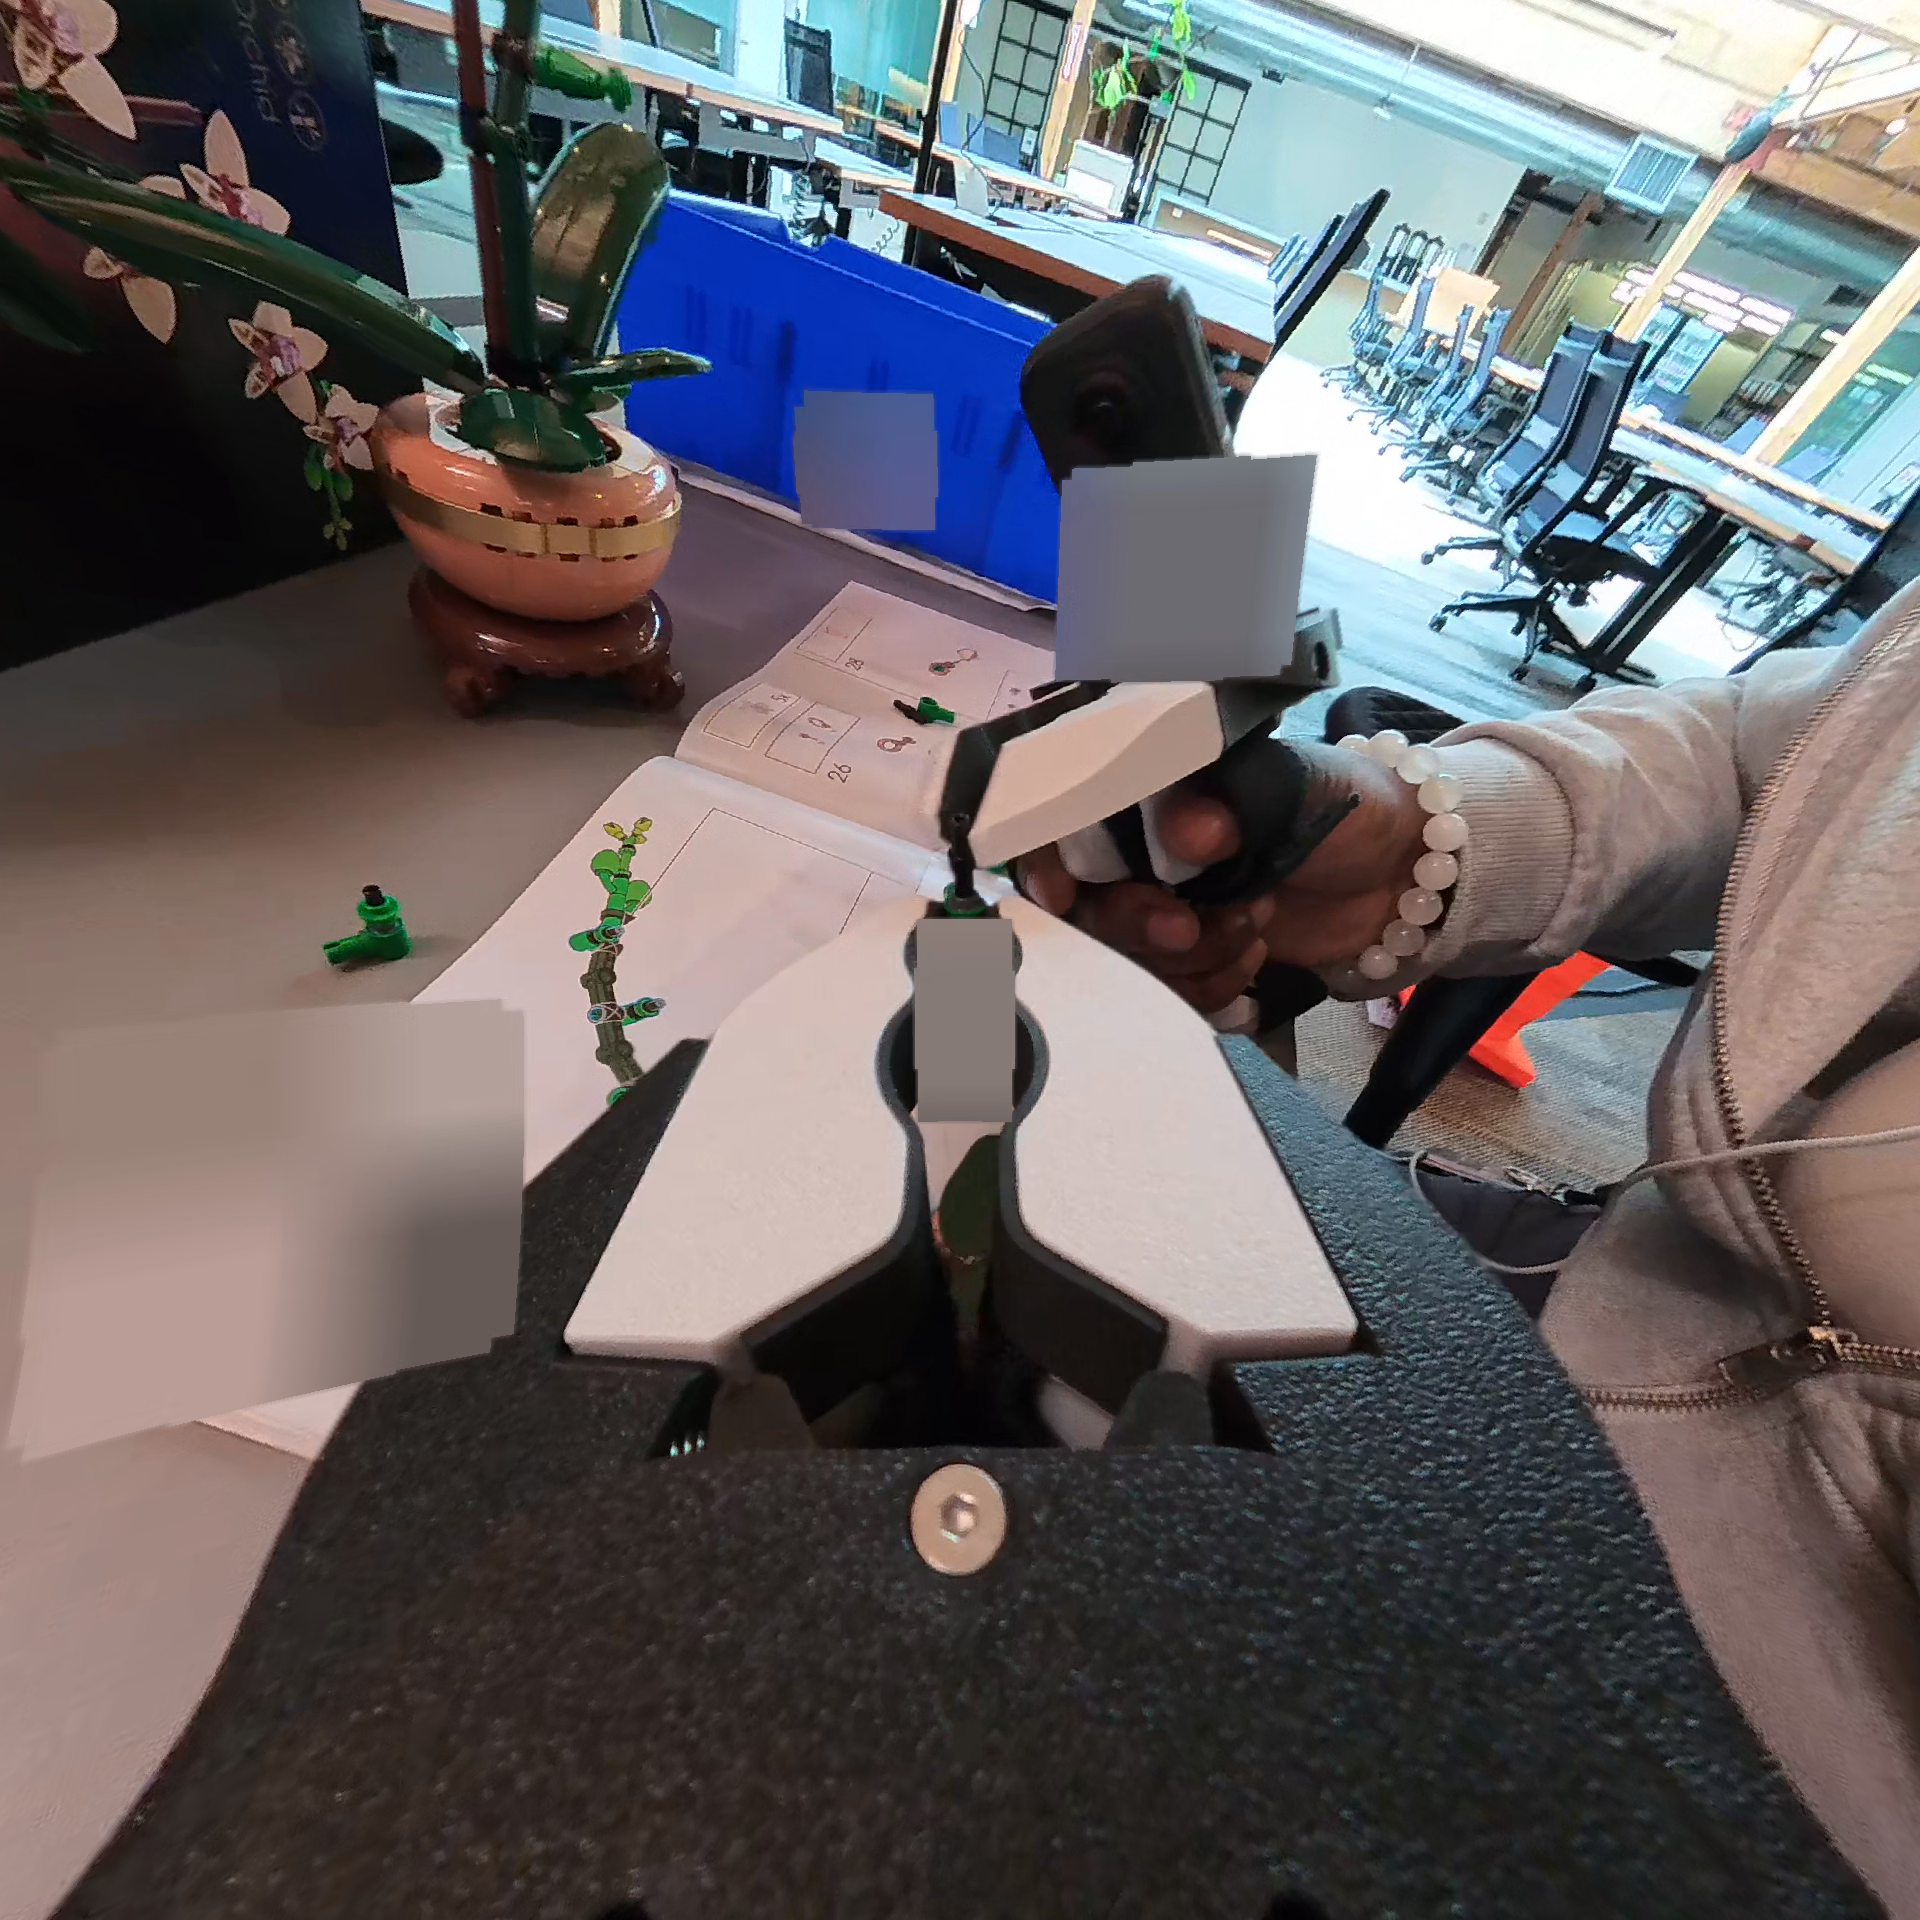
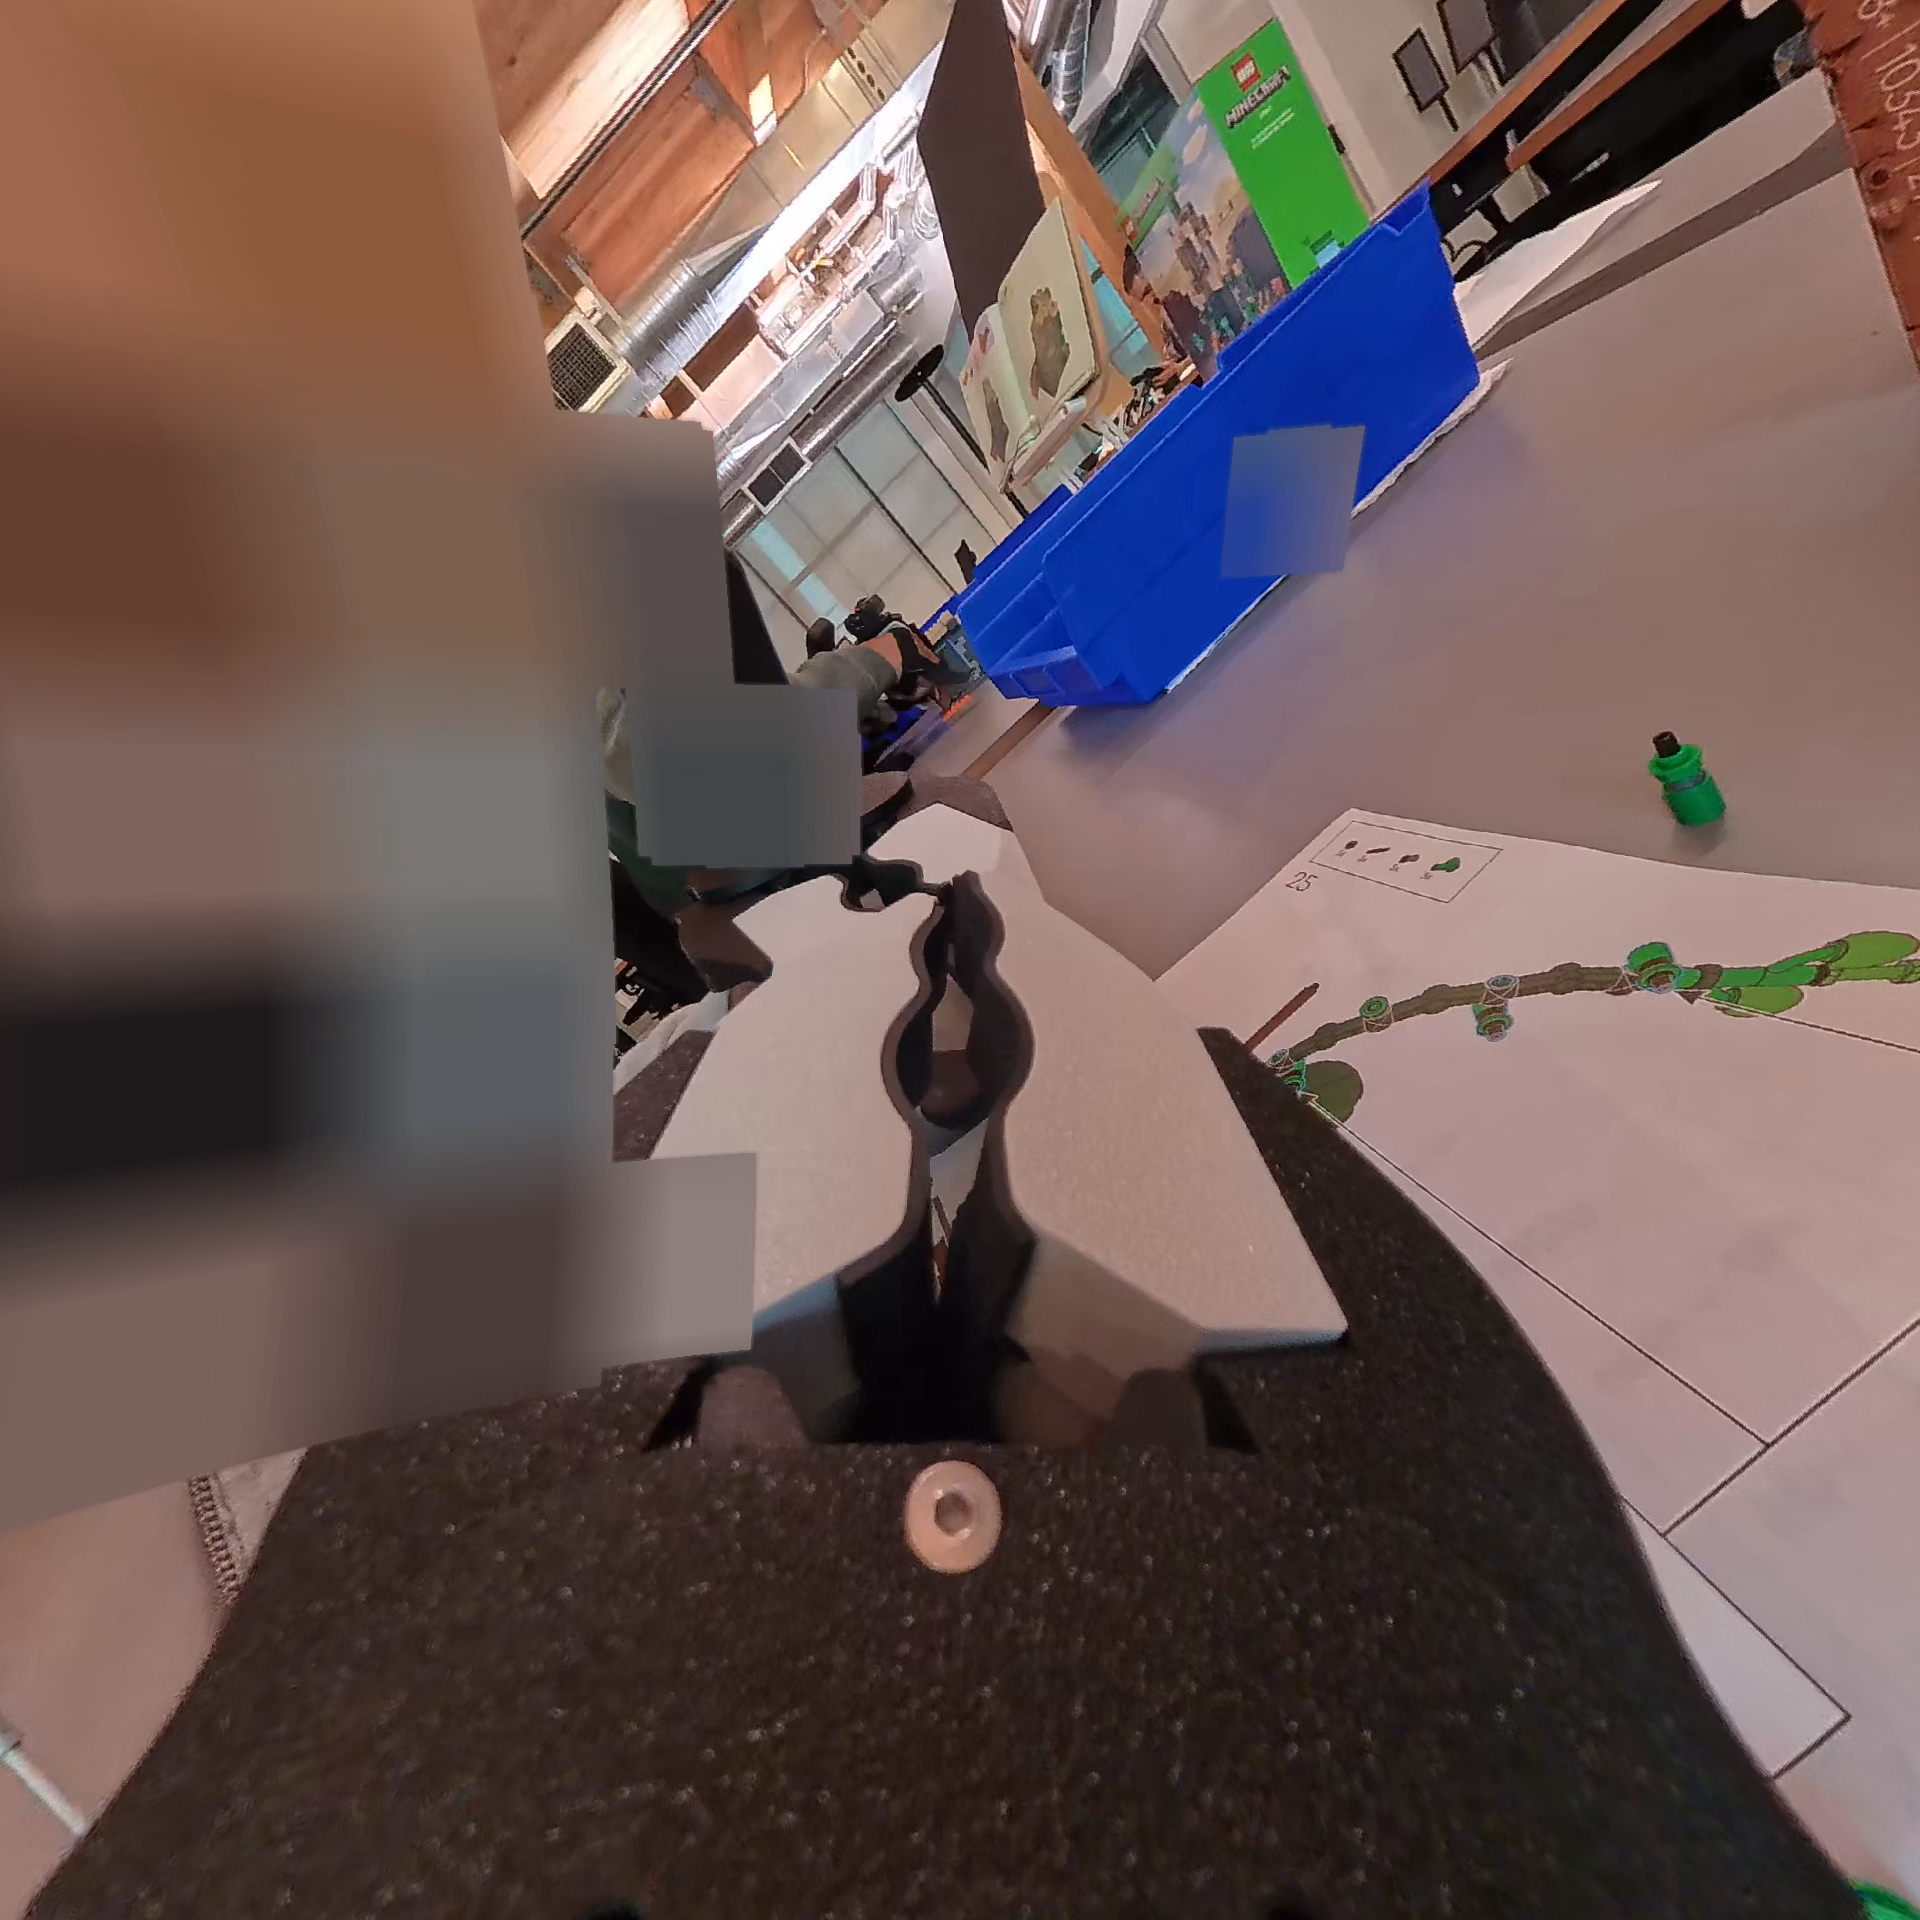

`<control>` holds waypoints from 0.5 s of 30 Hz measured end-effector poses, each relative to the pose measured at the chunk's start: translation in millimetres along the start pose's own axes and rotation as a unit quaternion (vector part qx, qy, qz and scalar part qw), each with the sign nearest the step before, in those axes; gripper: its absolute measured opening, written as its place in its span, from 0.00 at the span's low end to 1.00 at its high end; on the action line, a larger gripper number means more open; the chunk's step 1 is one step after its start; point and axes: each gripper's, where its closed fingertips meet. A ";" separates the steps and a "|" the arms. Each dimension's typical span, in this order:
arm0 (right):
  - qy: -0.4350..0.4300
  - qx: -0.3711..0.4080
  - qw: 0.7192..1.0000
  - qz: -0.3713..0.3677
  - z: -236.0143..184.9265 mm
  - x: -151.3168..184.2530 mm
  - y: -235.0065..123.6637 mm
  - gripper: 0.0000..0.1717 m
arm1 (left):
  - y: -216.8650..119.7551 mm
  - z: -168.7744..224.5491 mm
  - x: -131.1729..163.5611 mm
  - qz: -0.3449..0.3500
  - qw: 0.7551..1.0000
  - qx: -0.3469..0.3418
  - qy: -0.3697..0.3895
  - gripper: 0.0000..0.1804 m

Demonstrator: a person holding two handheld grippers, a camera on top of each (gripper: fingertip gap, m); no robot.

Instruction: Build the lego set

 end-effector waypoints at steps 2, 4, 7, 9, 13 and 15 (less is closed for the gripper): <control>-0.001 -0.003 1.000 0.004 -0.8 -0.7 0.6 0.00 | 0.3 1.7 -1.2 0.006 1.000 0.004 -0.010 0.03; 0.002 -0.009 1.000 0.012 -2.5 -2.1 -0.2 0.00 | 0.2 2.3 -3.7 0.016 1.000 0.008 -0.020 0.03; 0.008 -0.016 1.000 0.019 -3.3 -4.4 -0.9 0.00 | -0.3 3.2 -5.6 0.027 0.999 0.013 -0.028 0.03; 0.009 -0.020 0.999 0.023 -4.4 -5.4 -1.2 0.00 | 0.2 3.6 -6.9 0.033 0.999 0.012 -0.028 0.03; 0.023 -0.024 0.999 0.029 -2.8 -7.5 -1.2 0.00 | 0.0 3.1 -8.8 0.042 0.999 0.007 -0.030 0.03; 0.023 -0.024 0.999 0.029 -2.8 -7.7 -1.3 0.00 | 0.0 3.4 -9.2 0.043 0.999 0.009 -0.032 0.03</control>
Point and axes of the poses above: each gripper's, where its closed fingertips meet, y out along the fingers, x out of its underside, z = x × y across the jaws, and after that the axes turned 4 degrees about z, right-handed
